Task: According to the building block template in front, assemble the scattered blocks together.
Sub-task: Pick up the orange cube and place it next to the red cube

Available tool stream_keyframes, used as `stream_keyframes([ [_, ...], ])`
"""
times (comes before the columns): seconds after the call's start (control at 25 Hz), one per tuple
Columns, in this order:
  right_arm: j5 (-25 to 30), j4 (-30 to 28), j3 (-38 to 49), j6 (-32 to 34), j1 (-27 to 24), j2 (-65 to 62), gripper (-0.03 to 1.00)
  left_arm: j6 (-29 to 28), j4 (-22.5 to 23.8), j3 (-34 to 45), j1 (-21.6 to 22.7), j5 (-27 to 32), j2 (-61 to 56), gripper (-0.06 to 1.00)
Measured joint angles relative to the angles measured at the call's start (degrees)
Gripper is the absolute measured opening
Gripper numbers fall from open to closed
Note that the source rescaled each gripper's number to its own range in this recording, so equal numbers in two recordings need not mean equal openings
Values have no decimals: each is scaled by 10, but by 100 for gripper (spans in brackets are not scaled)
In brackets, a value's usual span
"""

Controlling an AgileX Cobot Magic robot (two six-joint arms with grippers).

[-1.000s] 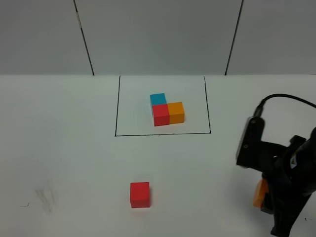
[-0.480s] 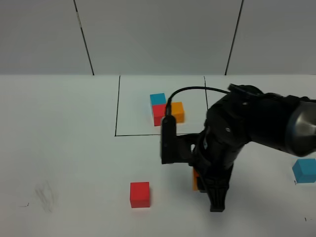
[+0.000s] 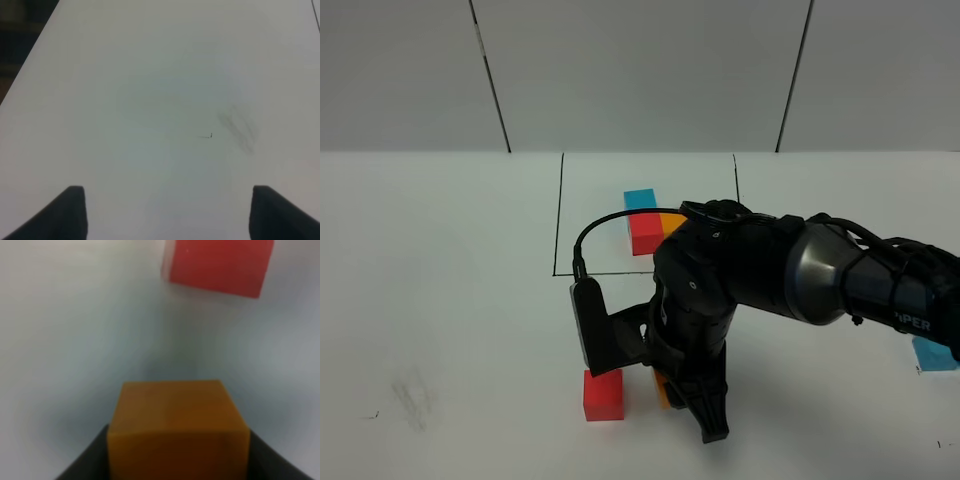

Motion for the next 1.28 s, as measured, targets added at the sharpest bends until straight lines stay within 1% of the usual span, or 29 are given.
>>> stream_keyframes([
  [0.12,-16,6,-1,3,1,0,19,0,1,0,0,0,0,63],
  [0.28,-29,13,-1,37,1,0,19,0,1,0,0,0,0,63],
  [0.48,-30,13,-11,79,2,13,19,0,1,0,0,0,0,63],
  [1.04,-28,15,-24,102,3,51,19,-1,2,0,0,0,0,63],
  [1.28,-49,17,-25,116,3,59,19,-1,2,0,0,0,0,63],
])
